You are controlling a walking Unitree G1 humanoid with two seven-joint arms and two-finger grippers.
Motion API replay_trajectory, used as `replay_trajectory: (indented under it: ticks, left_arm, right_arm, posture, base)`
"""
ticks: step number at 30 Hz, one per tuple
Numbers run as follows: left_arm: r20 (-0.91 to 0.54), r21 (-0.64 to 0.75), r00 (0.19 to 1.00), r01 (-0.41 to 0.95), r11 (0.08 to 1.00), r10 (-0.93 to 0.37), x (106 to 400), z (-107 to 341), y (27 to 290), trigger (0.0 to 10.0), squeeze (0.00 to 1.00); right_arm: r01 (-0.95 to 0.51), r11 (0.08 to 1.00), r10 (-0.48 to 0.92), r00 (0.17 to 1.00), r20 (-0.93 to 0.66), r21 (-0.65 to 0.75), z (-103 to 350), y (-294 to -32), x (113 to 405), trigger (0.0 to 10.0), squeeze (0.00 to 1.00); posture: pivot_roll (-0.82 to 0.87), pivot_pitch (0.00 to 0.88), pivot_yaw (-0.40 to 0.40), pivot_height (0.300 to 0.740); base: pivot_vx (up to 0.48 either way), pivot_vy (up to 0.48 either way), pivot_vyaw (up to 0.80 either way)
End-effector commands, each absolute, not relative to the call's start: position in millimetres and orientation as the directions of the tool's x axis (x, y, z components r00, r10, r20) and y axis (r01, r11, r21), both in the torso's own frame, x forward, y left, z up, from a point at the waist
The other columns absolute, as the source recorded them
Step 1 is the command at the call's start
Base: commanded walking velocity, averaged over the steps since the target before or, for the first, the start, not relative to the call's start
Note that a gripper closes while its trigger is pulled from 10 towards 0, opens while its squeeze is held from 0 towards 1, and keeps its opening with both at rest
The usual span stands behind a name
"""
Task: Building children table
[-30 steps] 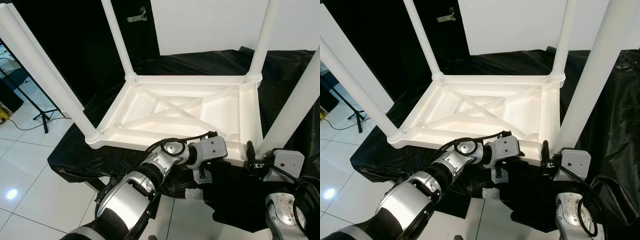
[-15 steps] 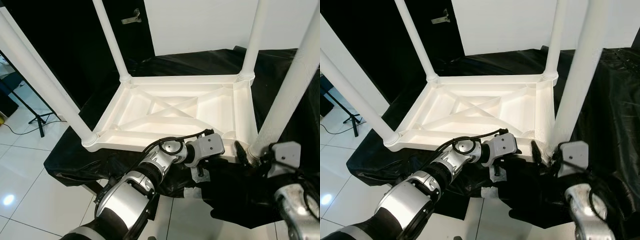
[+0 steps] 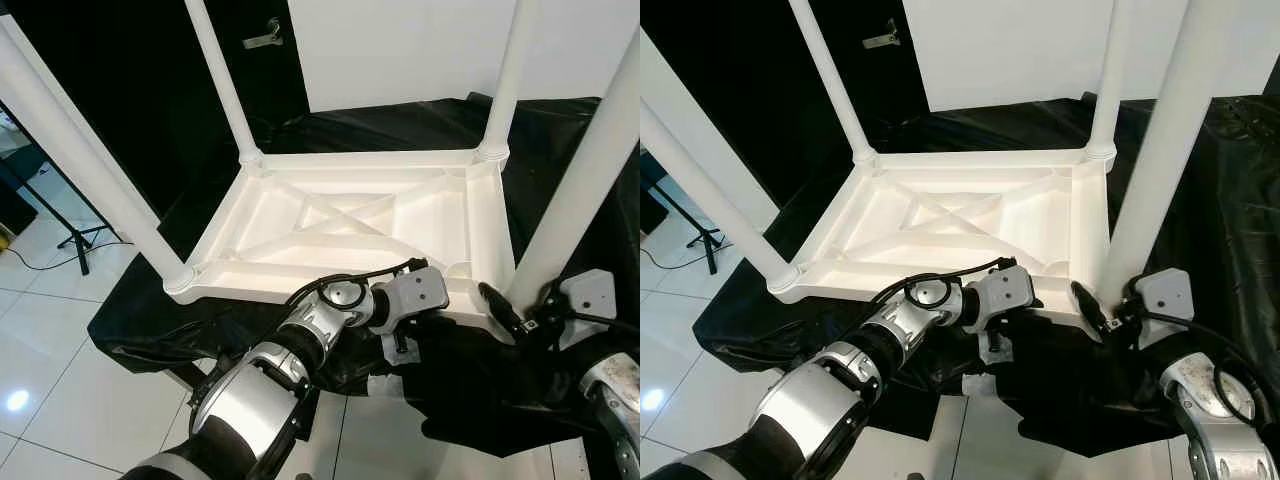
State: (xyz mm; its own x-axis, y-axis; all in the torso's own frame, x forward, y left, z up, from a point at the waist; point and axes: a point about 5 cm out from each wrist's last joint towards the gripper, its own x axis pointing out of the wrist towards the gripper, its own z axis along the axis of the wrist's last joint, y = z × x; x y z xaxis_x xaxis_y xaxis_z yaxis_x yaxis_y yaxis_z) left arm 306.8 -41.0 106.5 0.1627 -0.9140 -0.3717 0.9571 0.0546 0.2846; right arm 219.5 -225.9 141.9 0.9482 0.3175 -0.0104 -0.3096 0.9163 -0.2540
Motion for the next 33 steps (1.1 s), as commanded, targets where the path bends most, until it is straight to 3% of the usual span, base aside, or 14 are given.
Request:
replay_trajectory:
  ticks: [1, 2, 3, 5, 14, 20, 21, 22, 25, 26, 28, 30, 31, 33]
  left_arm:
    - [-0.420, 0.247, 0.222, 0.961, 0.125, -0.880, 301, 85, -38, 10.0, 0.00]
    - [-0.424, 0.248, 0.215, 0.962, 0.115, -0.880, 301, 85, -38, 10.0, 0.00]
    - [-0.424, 0.248, 0.215, 0.962, 0.115, -0.880, 301, 85, -38, 10.0, 0.00]
    - [-0.424, 0.250, 0.215, 0.961, 0.115, -0.880, 301, 85, -38, 10.0, 0.00]
    - [-0.425, 0.250, 0.213, 0.962, 0.112, -0.880, 301, 85, -38, 10.0, 0.00]
    - [-0.427, 0.251, 0.212, 0.962, 0.110, -0.879, 301, 85, -37, 10.0, 0.00]
    - [-0.427, 0.252, 0.214, 0.961, 0.111, -0.879, 302, 86, -37, 10.0, 0.00]
    - [-0.427, 0.253, 0.215, 0.961, 0.112, -0.878, 302, 86, -37, 10.0, 0.00]
    - [-0.427, 0.255, 0.217, 0.960, 0.113, -0.878, 302, 86, -37, 10.0, 0.00]
    - [-0.426, 0.256, 0.218, 0.960, 0.115, -0.878, 302, 86, -37, 10.0, 0.00]
    - [-0.426, 0.256, 0.218, 0.960, 0.115, -0.878, 302, 86, -37, 10.0, 0.00]
    - [-0.425, 0.255, 0.220, 0.960, 0.117, -0.878, 302, 86, -37, 10.0, 0.00]
    - [-0.424, 0.254, 0.220, 0.960, 0.117, -0.879, 302, 86, -38, 10.0, 0.00]
    - [-0.423, 0.254, 0.220, 0.960, 0.118, -0.879, 302, 86, -38, 10.0, 0.00]
  right_arm:
    - [-0.326, 0.922, 0.316, 0.945, -0.079, -0.209, 127, -223, 217, 0.0, 0.00]
    - [-0.133, 0.953, 0.114, 0.990, -0.084, -0.274, 119, -224, 215, 0.0, 0.00]
    - [-0.133, 0.953, 0.114, 0.990, -0.084, -0.274, 119, -224, 215, 0.0, 0.00]
    - [0.023, 0.959, -0.039, 0.998, -0.050, -0.281, 114, -219, 205, 0.0, 0.00]
    - [0.308, 0.932, -0.299, 0.951, 0.076, -0.191, 117, -215, 195, 0.0, 0.00]
    - [0.309, 0.934, -0.303, 0.951, 0.061, -0.178, 115, -210, 199, 0.5, 0.00]
    - [0.291, 0.939, -0.286, 0.957, 0.052, -0.184, 114, -209, 200, 9.1, 0.00]
    - [0.272, 0.943, -0.268, 0.962, 0.049, -0.193, 113, -208, 202, 10.0, 0.00]
    - [0.222, 0.955, -0.218, 0.975, 0.039, -0.199, 112, -203, 205, 10.0, 0.00]
    - [0.179, 0.965, -0.176, 0.984, 0.034, -0.190, 113, -201, 207, 10.0, 1.00]
    - [0.179, 0.965, -0.176, 0.984, 0.034, -0.190, 113, -201, 207, 10.0, 1.00]
    - [0.072, 0.979, -0.068, 0.997, 0.029, -0.188, 115, -198, 214, 10.0, 1.00]
    - [0.016, 0.981, -0.011, 1.000, 0.025, -0.194, 117, -199, 217, 10.0, 0.00]
    - [-0.016, 0.980, 0.021, 1.000, 0.023, -0.200, 119, -201, 219, 10.0, 0.00]
  posture:
    - [-0.06, 0.000, 0.141, 0.740]
    - [-0.06, 0.000, 0.144, 0.740]
    - [-0.06, 0.000, 0.144, 0.740]
    - [-0.06, 0.000, 0.145, 0.740]
    - [-0.06, 0.000, 0.151, 0.740]
    - [-0.05, 0.000, 0.153, 0.740]
    - [-0.06, 0.000, 0.153, 0.740]
    - [-0.06, 0.000, 0.153, 0.740]
    - [-0.06, 0.000, 0.152, 0.740]
    - [-0.06, 0.000, 0.150, 0.740]
    - [-0.06, 0.000, 0.150, 0.740]
    - [-0.06, 0.000, 0.149, 0.740]
    - [-0.06, 0.000, 0.147, 0.740]
    - [-0.06, 0.000, 0.147, 0.740]
  base:
    - [0.000, 0.000, 0.00]
    - [0.000, 0.000, 0.00]
    - [0.000, 0.000, 0.00]
    - [0.000, 0.000, 0.00]
    - [0.000, 0.000, 0.00]
    - [0.000, 0.000, 0.00]
    - [0.000, 0.000, 0.00]
    - [0.000, 0.000, 0.00]
    - [0.000, 0.000, 0.00]
    - [0.000, 0.000, 0.00]
    - [0.000, 0.000, 0.00]
    - [0.000, 0.000, 0.00]
    - [0.000, 0.000, 0.00]
    - [0.000, 0.000, 0.00]
